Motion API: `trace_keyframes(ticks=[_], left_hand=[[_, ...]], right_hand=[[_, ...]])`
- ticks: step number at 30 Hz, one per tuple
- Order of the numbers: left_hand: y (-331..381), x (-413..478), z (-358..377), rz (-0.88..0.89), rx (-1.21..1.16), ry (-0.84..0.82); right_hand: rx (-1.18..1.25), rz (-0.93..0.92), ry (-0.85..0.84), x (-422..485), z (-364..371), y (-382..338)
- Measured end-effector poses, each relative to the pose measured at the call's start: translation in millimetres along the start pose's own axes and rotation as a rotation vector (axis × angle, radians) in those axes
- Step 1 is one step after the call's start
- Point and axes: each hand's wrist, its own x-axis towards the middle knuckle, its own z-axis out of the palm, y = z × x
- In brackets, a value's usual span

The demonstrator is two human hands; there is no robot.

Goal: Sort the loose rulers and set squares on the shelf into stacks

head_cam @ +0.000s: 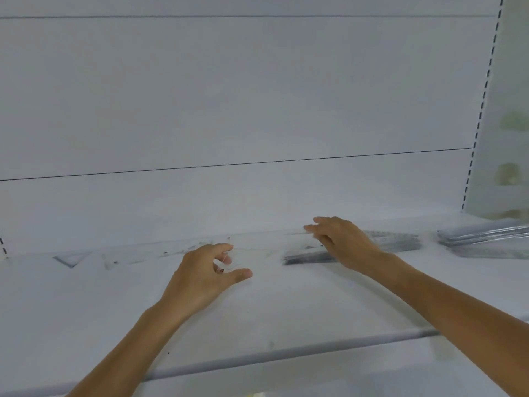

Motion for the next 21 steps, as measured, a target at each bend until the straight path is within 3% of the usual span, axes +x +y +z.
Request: trace_keyframes(ticks=[2,4,21], left_hand=[[-1,-1,4,-0.017,0.004,0.025],[-3,-5,8,-0.031,0.015,0.041],[5,-4,17,-0.060,0.062,0.066]], right_hand=[[-0.052,-0.059,-0.186,-2,11,-1],[-0.075,-0.059,-0.251,-5,15,-3],[-0.066,-0.089,-0.148,-14,5,-4]])
